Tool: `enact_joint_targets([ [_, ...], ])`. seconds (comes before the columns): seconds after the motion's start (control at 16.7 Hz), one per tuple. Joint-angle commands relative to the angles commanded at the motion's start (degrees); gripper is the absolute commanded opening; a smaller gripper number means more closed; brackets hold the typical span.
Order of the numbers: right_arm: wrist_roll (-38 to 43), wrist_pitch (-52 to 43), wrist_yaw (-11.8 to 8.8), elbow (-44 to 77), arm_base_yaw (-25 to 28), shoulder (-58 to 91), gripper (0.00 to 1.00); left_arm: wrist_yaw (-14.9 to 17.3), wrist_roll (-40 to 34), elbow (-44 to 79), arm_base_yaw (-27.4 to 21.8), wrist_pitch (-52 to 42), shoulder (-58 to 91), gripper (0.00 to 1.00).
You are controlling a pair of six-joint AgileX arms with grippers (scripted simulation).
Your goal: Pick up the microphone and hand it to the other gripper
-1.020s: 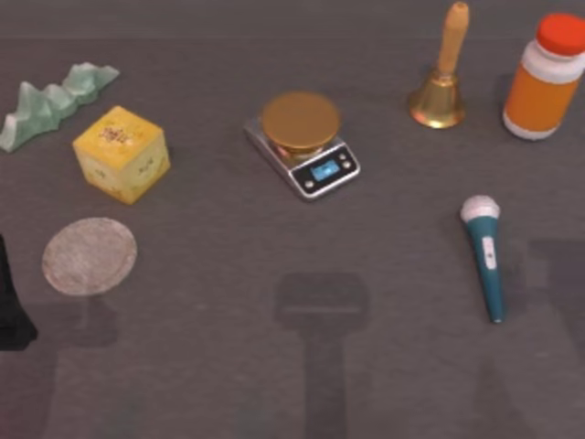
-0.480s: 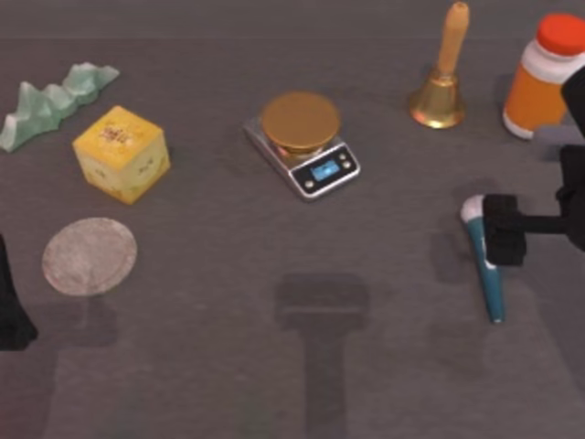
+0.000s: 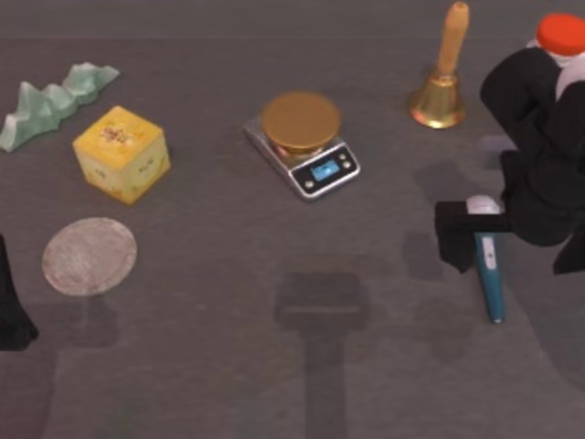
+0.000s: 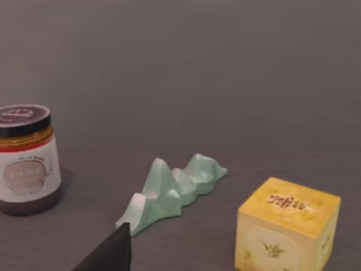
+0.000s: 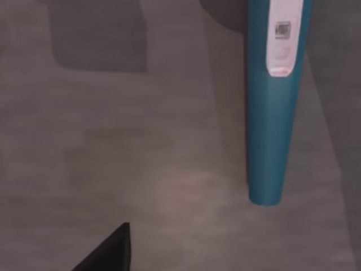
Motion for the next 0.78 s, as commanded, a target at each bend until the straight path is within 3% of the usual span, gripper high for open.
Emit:
enact_joint_targets([
  [0.36,-0.1,1.0,0.0,-0.6,-0.3,0.4,1.0,0.0,0.0,0.0,0.0,0.0,0.0,1.0],
  [0.78,-0.4,16.6,0.0,-6.8,-0.5,9.6,1.0,0.0,0.0,0.0,0.0,0.0,0.0,1.0],
])
